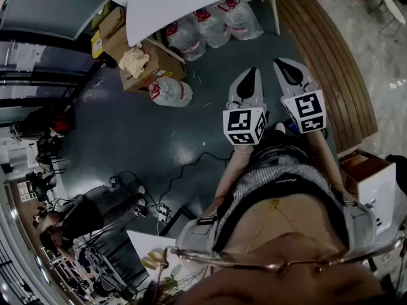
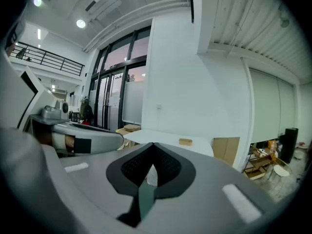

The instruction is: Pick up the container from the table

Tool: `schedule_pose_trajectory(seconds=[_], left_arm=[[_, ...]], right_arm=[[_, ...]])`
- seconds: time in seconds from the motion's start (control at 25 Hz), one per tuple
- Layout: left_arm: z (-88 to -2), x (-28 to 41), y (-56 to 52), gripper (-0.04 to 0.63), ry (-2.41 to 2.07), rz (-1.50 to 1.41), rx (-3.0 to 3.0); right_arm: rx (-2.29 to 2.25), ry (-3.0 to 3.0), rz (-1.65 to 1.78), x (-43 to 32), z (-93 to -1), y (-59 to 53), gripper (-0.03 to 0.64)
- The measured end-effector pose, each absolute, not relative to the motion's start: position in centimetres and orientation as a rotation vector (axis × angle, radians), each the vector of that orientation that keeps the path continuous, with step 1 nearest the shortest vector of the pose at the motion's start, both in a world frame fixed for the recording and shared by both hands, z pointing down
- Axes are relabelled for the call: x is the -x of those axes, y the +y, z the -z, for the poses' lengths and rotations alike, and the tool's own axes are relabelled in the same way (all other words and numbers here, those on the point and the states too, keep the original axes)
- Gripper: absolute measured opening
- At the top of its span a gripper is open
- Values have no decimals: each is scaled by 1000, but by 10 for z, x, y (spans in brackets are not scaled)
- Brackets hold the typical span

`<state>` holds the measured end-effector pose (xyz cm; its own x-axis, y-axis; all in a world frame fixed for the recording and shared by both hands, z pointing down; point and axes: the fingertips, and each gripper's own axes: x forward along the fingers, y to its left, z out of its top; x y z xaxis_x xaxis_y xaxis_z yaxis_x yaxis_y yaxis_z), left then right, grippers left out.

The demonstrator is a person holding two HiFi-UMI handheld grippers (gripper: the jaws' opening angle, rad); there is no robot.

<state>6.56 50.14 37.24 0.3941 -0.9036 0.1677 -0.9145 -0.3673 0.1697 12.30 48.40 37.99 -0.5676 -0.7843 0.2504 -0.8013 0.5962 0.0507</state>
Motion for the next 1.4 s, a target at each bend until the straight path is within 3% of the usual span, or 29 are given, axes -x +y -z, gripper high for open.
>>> schedule_pose_trajectory(seconds=[0.56,1.4], left_arm=[[-377,-65,465,0,-1577,-6,-2399],[-386,7,315,0,-1484,-24,-2458]], right_arm=[[-1339,-2619,-186,-131,-389,449,26],[-1416,-2568,-183,-55,-393,306,26]])
